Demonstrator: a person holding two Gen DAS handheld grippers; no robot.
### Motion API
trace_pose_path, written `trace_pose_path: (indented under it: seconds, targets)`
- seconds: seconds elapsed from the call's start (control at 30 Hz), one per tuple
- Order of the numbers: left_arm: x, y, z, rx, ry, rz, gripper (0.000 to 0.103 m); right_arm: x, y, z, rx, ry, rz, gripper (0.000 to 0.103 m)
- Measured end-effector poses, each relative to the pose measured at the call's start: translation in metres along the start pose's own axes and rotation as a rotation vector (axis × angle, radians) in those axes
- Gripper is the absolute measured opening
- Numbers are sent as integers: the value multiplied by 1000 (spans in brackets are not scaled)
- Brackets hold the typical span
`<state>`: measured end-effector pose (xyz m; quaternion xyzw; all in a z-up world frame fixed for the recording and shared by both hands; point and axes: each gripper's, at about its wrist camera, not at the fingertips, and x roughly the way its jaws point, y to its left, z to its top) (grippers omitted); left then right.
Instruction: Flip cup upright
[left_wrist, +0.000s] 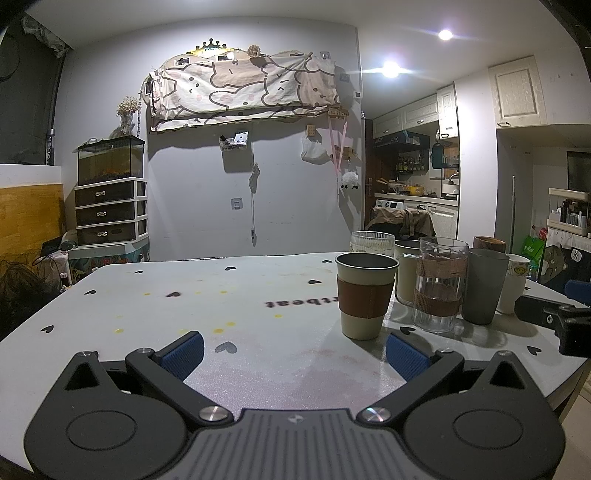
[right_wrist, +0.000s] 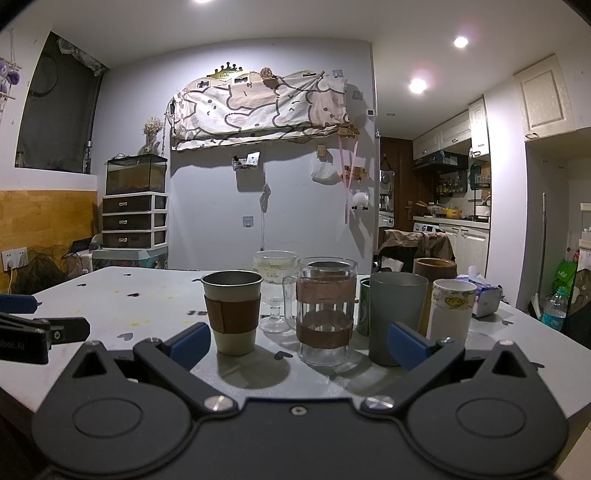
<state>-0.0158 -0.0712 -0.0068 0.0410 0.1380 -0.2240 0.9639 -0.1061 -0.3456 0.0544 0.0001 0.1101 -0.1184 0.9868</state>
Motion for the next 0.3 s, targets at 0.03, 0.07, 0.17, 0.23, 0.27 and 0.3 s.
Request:
trace_pose_path:
  seconds: [0.03, 0.07, 0.17, 0.23, 0.27, 0.3]
  targets:
    - [0, 0, 0, 0, 0, 1, 103, 0, 0, 0, 0, 0, 1, 103]
    - [0, 0, 0, -1, 0, 1, 103, 0, 0, 0, 0, 0, 0, 103]
    - [-1, 0, 1, -5, 0, 3, 103, 0, 0, 0, 1, -1, 0, 103]
    - [-1, 0, 1, -4, 0, 3, 103, 0, 0, 0, 1, 1, -2, 103]
    - [-1, 0, 1, -4, 0, 3, 103, 0, 0, 0, 1, 0, -1, 103]
    - [-1, 0, 1, -4, 0, 3, 103, 0, 0, 0, 1, 0, 0, 103]
